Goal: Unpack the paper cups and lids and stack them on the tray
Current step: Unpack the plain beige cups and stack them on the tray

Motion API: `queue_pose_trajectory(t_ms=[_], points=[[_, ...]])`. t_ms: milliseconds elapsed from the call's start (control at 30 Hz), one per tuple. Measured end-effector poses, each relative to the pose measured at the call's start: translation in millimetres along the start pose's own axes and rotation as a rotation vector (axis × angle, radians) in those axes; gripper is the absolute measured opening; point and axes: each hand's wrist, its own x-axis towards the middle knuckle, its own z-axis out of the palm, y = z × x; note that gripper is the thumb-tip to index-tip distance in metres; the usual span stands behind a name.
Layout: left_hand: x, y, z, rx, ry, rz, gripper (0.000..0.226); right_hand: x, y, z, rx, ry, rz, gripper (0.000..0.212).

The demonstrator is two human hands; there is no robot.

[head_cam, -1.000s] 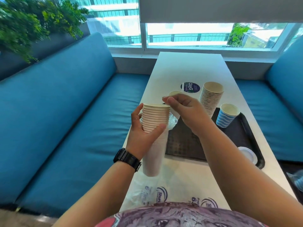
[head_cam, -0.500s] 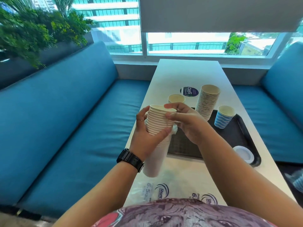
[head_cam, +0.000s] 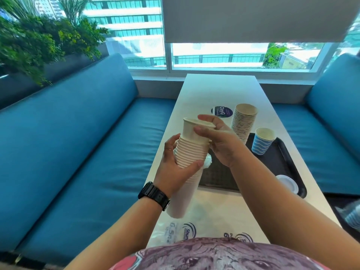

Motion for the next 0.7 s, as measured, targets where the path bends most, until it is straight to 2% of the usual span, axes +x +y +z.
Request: queue_pose_trajectory(t_ms=[167,333,500,700], points=[[2,-12,-5,-0.060,0.010,-0.034,0.089,25,-35,-5,-0.055,0.135,-0.212,0.066],[5,-16,-5,-0.080,0.026,-0.060,0.095,69,-53,-17,-0.412,0.294,-0.355,0.081],[12,-19,-2,-0.171,0.055,-0.067,0.094,123,-33,-34,-0.709,0.407,-0.393,0.085],[23,-23,0,-0.207,0.084,-0.088,0.093,154,4,-54,-0.841,0.434,-0.360,0.079]])
